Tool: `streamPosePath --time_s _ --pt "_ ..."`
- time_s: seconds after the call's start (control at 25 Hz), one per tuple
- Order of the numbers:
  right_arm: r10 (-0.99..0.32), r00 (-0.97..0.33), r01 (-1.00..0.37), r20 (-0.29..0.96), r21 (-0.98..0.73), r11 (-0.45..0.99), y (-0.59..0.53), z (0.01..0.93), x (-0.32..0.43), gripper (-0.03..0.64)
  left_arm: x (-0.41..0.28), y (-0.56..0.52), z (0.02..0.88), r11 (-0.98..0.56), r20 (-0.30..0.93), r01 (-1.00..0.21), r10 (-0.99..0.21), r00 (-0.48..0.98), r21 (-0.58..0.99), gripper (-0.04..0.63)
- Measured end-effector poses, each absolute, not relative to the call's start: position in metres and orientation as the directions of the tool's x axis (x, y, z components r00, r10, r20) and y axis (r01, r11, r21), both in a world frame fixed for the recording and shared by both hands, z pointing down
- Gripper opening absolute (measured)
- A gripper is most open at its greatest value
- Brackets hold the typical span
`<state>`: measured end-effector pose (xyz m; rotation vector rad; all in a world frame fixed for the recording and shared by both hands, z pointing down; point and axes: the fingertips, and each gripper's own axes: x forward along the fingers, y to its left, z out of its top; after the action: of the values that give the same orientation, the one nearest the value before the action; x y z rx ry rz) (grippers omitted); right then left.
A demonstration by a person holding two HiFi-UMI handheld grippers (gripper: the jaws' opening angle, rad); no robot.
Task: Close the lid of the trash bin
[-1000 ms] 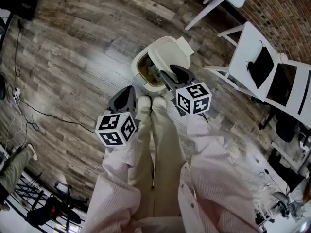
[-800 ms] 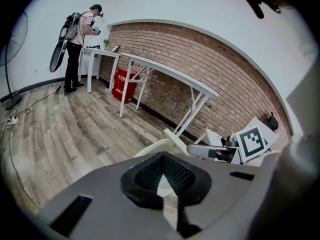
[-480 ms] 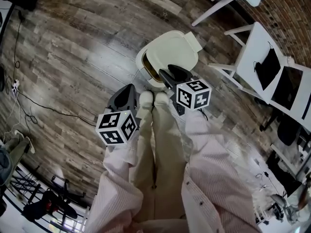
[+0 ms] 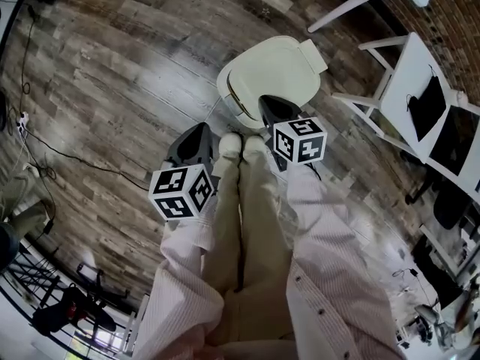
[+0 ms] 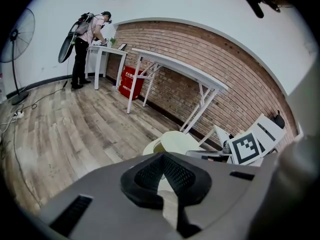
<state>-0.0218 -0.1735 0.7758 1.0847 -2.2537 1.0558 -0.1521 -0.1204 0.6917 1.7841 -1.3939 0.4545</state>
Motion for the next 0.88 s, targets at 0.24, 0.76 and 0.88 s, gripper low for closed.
streamPosePath --time_s 0.24,0.76,0.88 --pt "-0.460 -0.597 -0.798 0.658 -0.424 0.429 -0.170 0.796 -0.028 0.005 -0.151 -0.120 0.715 -0.054 0.696 -0.921 -0.638 0.329 0.386 -0.008" --pt "-0.417 -0.513 -0.826 0.750 -0.301 0.476 -0.166 0.830 -0.037 0.005 -0.161 -0.124 0.750 -0.046 0.702 -0.924 -0.636 0.321 0.380 -0.008" --pt "-0.413 -0.494 -0.831 0.765 -0.276 0.482 -0.166 0.832 -0.038 0.005 -0.161 -0.125 0.753 -0.050 0.704 -0.923 -0.631 0.326 0.383 -0.008"
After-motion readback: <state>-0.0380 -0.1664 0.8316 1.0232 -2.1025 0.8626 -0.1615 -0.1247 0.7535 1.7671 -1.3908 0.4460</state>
